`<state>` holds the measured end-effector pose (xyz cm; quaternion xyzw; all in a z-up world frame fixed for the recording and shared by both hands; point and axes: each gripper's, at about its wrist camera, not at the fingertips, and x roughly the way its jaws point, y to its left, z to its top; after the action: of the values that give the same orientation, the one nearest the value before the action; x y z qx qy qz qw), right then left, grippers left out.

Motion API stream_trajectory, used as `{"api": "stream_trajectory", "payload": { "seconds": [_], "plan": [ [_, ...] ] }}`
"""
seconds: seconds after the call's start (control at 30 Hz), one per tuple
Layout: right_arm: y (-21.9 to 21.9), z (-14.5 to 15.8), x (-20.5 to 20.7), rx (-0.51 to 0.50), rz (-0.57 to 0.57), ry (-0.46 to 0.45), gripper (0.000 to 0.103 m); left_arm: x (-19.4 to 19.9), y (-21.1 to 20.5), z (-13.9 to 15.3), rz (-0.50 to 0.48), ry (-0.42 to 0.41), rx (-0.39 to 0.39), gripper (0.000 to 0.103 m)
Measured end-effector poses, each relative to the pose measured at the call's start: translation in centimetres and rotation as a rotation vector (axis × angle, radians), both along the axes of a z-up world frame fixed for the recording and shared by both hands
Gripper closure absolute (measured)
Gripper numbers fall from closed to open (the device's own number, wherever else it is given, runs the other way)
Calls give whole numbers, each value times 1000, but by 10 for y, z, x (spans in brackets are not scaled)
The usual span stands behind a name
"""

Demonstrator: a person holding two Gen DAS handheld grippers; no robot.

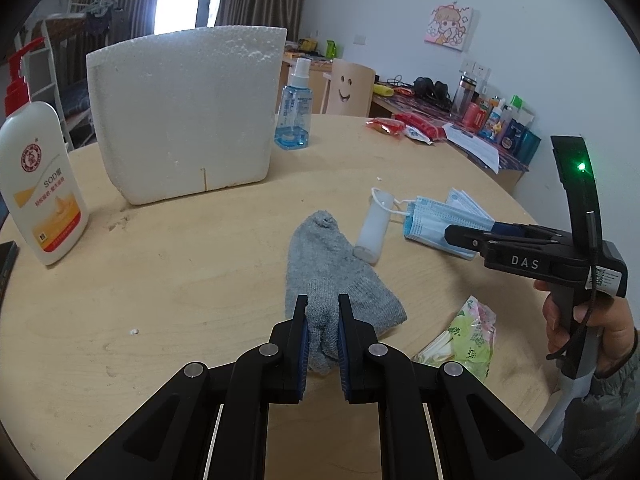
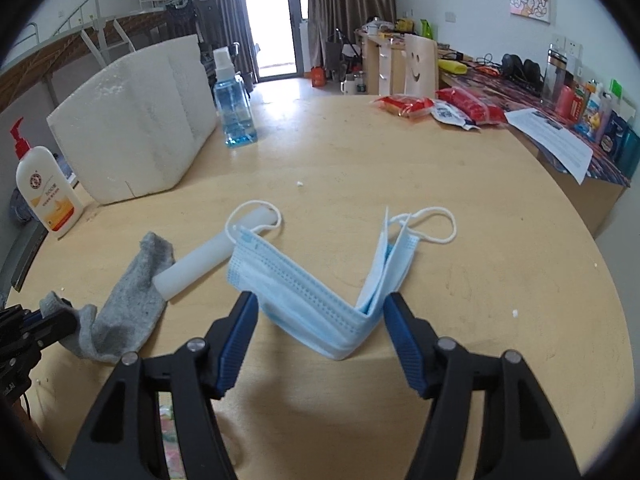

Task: Organize soft objects
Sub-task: 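Grasp the blue face mask with the right tool while the left tool holds the sock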

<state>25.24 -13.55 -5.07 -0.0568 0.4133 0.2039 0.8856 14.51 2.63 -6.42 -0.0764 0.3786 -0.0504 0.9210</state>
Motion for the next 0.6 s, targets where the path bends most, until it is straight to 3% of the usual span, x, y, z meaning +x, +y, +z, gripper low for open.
{"api": "stream_trajectory", "payload": {
  "seconds": [0.17,0.2,0.27,0.33,0.6],
  "plan": [
    [-1,-1,1,18,5,4,37,1,2,-2,1,3,-5,90],
    [0,-1,1,15,4,1,43,1,3,-2,2,2,-8,90],
    [-1,-1,1,25,8,3,75,0,3,-2,2,3,-13,90],
    [-3,0,-1,44,6,-1,84,-1,5,-2,5,4,-17,90],
    [-16,25,-29,123,16,-62,84,-13,7,10,13,-35,-13,90]
  ]
}}
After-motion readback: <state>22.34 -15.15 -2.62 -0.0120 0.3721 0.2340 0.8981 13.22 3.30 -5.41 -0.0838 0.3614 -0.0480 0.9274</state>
